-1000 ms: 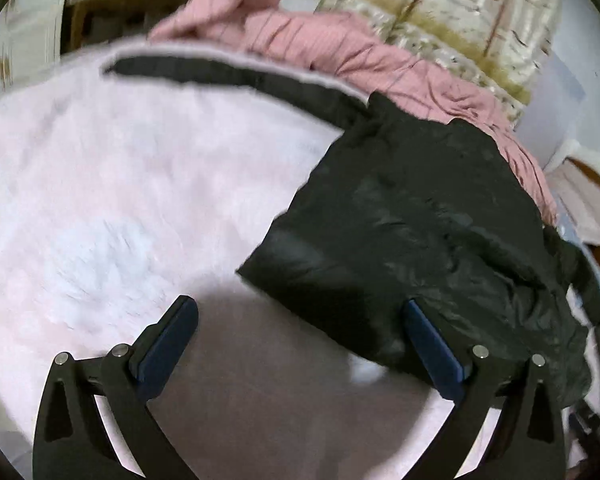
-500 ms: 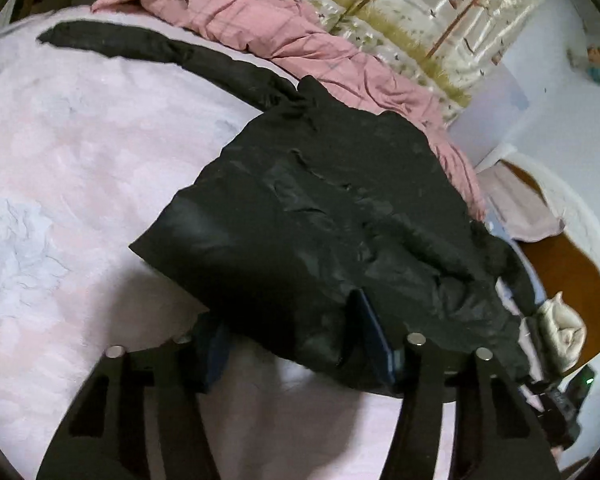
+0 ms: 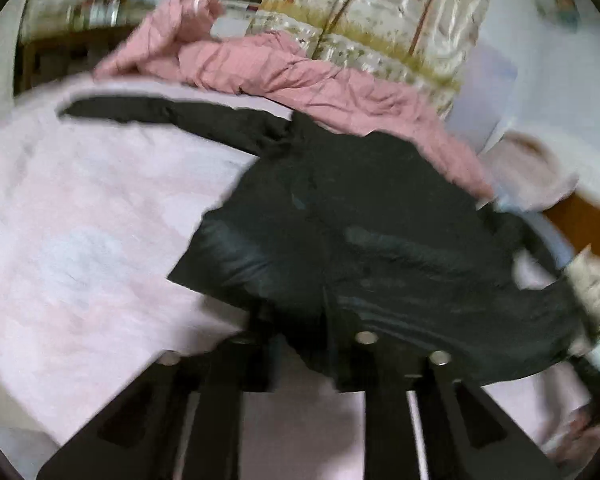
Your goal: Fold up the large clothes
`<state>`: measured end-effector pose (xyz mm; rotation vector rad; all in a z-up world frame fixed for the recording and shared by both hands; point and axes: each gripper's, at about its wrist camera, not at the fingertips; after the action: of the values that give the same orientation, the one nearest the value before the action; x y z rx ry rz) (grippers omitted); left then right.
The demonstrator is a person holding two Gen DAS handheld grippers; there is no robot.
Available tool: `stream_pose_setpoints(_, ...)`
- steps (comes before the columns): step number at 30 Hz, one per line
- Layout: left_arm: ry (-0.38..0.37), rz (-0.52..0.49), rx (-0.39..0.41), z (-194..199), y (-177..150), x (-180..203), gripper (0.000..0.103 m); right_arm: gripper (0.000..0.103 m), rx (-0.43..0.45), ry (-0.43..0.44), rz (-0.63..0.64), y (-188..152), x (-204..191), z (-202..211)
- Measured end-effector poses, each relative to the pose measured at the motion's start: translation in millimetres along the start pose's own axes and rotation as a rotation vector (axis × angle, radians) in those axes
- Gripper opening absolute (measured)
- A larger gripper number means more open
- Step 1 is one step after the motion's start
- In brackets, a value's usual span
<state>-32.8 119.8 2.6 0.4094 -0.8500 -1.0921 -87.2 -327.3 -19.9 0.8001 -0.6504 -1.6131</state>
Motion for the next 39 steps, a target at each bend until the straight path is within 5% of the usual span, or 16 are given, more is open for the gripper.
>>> stream_pose_setpoints(3, 0.113, -0.072, 0.115, 7, 0, 9, 0.06, 0.047, 0.027, -0.077, 0.055, 3, -7, 6)
stream_pose_setpoints(6, 0.105, -0.113, 0.202, 24, 2, 11, 0.065, 0.076, 0.132, -0.187, 0.133, 5, -16, 26)
stream_pose_setpoints(8, 0.112, -0.162, 0.257, 31, 3, 14, 0.065, 0.082, 0.228, -0.27, 0.205, 5, -26, 44)
stream_pose_setpoints(10, 0.075, -0.212, 0.271, 38, 0, 19, 0.066, 0.082, 0.271, -0.257, 0.278, 5, -37, 55)
stream_pose_setpoints(14, -0.048, -0.362, 0.19, 41, -14, 35, 0.073, 0.082, 0.21, -0.044, 0.475, -6, -69, 57)
stream_pose_setpoints(19, -0.011, -0.588, 0.021, 16, -48, 64, 0.075, 0.082, 0.1, -0.008, 0.779, -36, -117, 42)
stream_pose_setpoints(22, 0.075, -0.661, -0.111, -14, -65, 69, 0.075, 0.082, 0.073, -0.097, 0.853, -42, -129, 30)
stream_pose_setpoints(27, 0.102, -0.653, -0.135, -21, -62, 64, 0.079, 0.082, -0.054, -0.232, 0.836, -47, -119, 1)
stream_pose_setpoints(32, 0.158, -0.594, -0.112, -28, -59, 57, 0.078, 0.082, -0.049, -0.323, 0.799, -42, -108, -7)
stream_pose_setpoints(34, 0.188, -0.538, -0.079, -29, -51, 51, 0.059, 0.075, -0.037, -0.357, 0.758, -36, -101, -10)
stream_pose_setpoints(36, 0.194, -0.489, -0.064, -29, -44, 42, 0.034, 0.025, -0.026, -0.347, 0.711, -32, -94, -9)
stream_pose_setpoints(37, 0.174, -0.467, -0.07, -28, -40, 39, 0.022, 0.021, -0.01, -0.313, 0.681, -28, -91, -6)
stream_pose_setpoints(39, 0.144, -0.445, -0.062, -15, -38, 39, 0.015, 0.011, 0.029, -0.283, 0.675, -27, -93, 9)
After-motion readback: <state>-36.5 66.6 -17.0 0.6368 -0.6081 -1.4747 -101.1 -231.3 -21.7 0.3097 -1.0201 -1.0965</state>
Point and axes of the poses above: each gripper's, at about its wrist camera, not at the fingertips, and z roughly against the way its jaws point, x to its right, y to its top, and after that the axes turned 12 degrees about z, right-handed
